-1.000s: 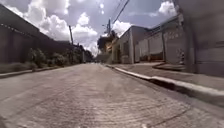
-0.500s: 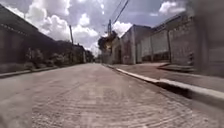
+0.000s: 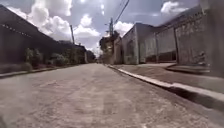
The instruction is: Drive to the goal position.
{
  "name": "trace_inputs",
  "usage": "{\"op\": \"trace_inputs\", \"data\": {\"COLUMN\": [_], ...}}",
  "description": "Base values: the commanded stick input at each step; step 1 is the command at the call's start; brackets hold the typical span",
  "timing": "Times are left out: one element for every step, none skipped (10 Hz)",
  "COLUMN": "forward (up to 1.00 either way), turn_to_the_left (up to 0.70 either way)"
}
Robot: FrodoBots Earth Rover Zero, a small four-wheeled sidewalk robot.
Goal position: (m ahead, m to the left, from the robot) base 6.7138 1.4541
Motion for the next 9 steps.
{"op": "trace_inputs", "data": {"forward": [0.85, 0.85, 0.85, 0.85, 0.85, 0.85, 0.85, 0.85, 0.85], "turn_to_the_left": [0.00, 0.00, 0.00, 0.00, 0.00, 0.00, 0.00, 0.00, 0.00]}}
